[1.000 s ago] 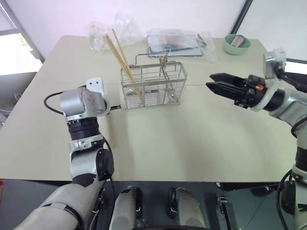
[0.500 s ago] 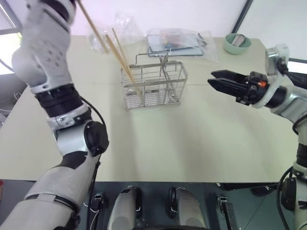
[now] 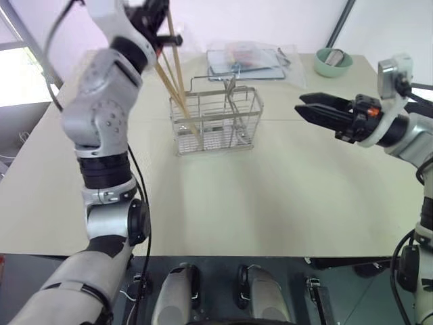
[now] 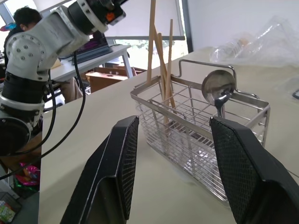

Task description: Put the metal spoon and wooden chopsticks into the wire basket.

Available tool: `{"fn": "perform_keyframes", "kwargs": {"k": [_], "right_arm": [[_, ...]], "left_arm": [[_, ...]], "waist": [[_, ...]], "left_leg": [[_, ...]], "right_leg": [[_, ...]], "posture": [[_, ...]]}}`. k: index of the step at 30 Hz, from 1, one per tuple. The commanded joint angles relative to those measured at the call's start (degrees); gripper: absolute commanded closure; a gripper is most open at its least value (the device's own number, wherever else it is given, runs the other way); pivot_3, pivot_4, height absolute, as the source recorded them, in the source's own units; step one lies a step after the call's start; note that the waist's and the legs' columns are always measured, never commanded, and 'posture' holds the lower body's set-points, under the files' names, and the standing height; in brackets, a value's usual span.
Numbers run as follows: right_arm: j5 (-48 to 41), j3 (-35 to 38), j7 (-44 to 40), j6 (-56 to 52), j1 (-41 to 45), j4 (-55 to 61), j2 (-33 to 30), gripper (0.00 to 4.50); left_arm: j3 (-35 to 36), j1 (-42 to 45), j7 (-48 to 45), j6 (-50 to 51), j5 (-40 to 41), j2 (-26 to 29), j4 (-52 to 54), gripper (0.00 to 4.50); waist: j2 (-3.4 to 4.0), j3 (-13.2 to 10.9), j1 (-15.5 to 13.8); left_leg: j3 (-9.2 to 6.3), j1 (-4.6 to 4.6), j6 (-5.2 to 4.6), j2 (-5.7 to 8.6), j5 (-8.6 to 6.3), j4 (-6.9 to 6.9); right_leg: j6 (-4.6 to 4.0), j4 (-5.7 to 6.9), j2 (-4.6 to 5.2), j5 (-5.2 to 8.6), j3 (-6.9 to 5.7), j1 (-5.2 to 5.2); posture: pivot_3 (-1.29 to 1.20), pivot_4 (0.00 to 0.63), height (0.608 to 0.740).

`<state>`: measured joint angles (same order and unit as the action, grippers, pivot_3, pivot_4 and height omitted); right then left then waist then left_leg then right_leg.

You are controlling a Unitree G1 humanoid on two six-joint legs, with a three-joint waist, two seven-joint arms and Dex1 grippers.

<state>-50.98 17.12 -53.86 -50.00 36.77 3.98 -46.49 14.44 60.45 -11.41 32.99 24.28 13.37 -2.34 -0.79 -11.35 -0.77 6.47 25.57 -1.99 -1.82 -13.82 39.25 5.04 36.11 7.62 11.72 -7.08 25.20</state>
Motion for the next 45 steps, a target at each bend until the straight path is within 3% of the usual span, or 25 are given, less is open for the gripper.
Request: {"fn": "perform_keyframes", "kwargs": {"k": [1, 13, 16, 21, 22, 26, 29, 33, 36, 40, 45], "right_arm": [[-2.1, 2.9, 0.7, -0.4, -0.3, 3.0, -0.8, 2.03], [-4.0, 4.1, 3.3, -1.3, -1.8, 4.7, -0.9, 2.03], [-3.5, 3.6, 3.2, -0.8, -1.8, 4.7, -0.9, 2.03], [-2.1, 2.7, 2.2, 0.3, -1.8, 3.9, -1.2, 2.03], [-1.5, 2.4, 1.6, 0.7, -2.0, 3.6, -1.5, 2.03], [0.9, 1.5, -0.7, 2.4, -2.0, 1.5, -2.7, 2.03], [3.3, 0.5, -2.4, 4.2, -1.8, -1.1, -3.4, 2.03], [7.1, -1.6, -6.8, 7.5, -2.5, -3.9, -5.1, 2.03], [9.1, -3.0, -9.9, 9.3, -2.2, -5.8, -6.4, 2.03], [10.7, -4.0, -12.0, 10.6, -0.8, -8.1, -6.5, 2.03], [11.8, -5.4, -13.1, 11.3, 0.3, -9.1, -5.6, 2.03]], "left_arm": [[-1.2, -0.1, -1.9, -4.9, -0.6, -0.2, 0.0, 4.47], [-5.3, -6.7, -4.4, -15.0, -4.2, -2.7, -5.1, 4.47], [-5.8, -8.4, -4.5, -13.1, -3.3, -3.6, -3.3, 3.45], [-5.0, -8.3, -6.0, -6.5, -0.2, -0.8, 2.6, 0.95], [-4.3, -7.8, -7.2, -3.5, 1.8, 0.8, 4.2, 0.48], [-0.4, -5.2, -13.0, 8.0, 11.5, 9.9, 9.8, 0.48], [0.8, -4.7, -21.8, 13.6, 17.0, 20.7, 13.5, 0.48], [1.1, -12.2, -40.0, 15.3, 19.0, 39.5, 16.2, 0.48], [2.3, -22.1, -50.2, 11.1, 15.5, 50.6, 13.8, 0.48], [4.2, -29.1, -54.6, 8.0, 13.3, 55.6, 11.5, 0.48], [6.9, -34.6, -54.8, 6.7, 12.8, 55.8, 13.8, 0.48]], "waist": [[0.00, 0.0, 0.0], [0.00, 0.0, -0.1], [0.00, 0.0, 0.0], [0.00, 0.0, 0.0], [0.00, 0.0, 0.0], [0.01, 0.0, 0.2], [0.03, 0.0, 0.4], [0.17, 0.0, 0.5], [0.22, 0.0, 0.5], [0.22, 0.0, 0.0], [0.23, 0.0, 0.2]], "left_leg": [[0.00, 0.00, 0.00, 0.00, 0.00, 0.00], [-0.03, -0.03, -0.14, 0.00, -0.08, 0.00], [-0.04, -0.04, -0.15, 0.00, -0.09, 0.00], [-0.06, -0.01, -0.17, -0.01, -0.10, 0.00], [-0.06, -0.01, -0.17, -0.01, -0.10, 0.00], [-0.07, -0.01, -0.16, -0.03, -0.10, -0.01], [-0.06, -0.02, -0.15, -0.04, -0.09, -0.02], [0.00, -0.06, 0.01, -0.03, -0.01, -0.07], [0.05, -0.10, -0.01, -0.03, -0.05, -0.10], [-0.04, 0.00, 0.09, -0.05, -0.21, -0.10], [-0.05, 0.20, 0.07, -0.03, -0.23, -0.11]], "right_leg": [[0.00, 0.00, 0.01, 0.00, 0.00, 0.00], [0.00, 0.01, 0.02, 0.00, 0.00, -0.03], [0.00, 0.01, 0.02, 0.00, 0.00, -0.03], [0.00, 0.01, 0.01, 0.00, -0.01, -0.01], [0.00, 0.01, 0.01, 0.00, 0.00, -0.01], [-0.01, 0.03, -0.01, 0.00, 0.00, 0.02], [-0.01, 0.02, -0.03, 0.01, 0.00, 0.04], [-0.02, 0.01, -0.02, 0.02, 0.02, 0.05], [-0.03, 0.01, -0.01, 0.03, 0.04, 0.07], [-0.24, -0.12, 0.00, 0.15, 0.02, 0.15], [-0.24, -0.25, 0.05, 0.14, 0.03, 0.26]], "posture": [[0.00, 0.150, 0.707], [0.00, 0.150, 0.707], [0.00, 0.150, 0.707], [0.00, 0.150, 0.707], [0.00, 0.150, 0.707], [0.00, 0.150, 0.707], [0.00, 0.150, 0.707], [0.00, 0.150, 0.707], [0.00, 0.150, 0.707], [0.00, 0.150, 0.707], [0.00, 0.150, 0.707]]}}
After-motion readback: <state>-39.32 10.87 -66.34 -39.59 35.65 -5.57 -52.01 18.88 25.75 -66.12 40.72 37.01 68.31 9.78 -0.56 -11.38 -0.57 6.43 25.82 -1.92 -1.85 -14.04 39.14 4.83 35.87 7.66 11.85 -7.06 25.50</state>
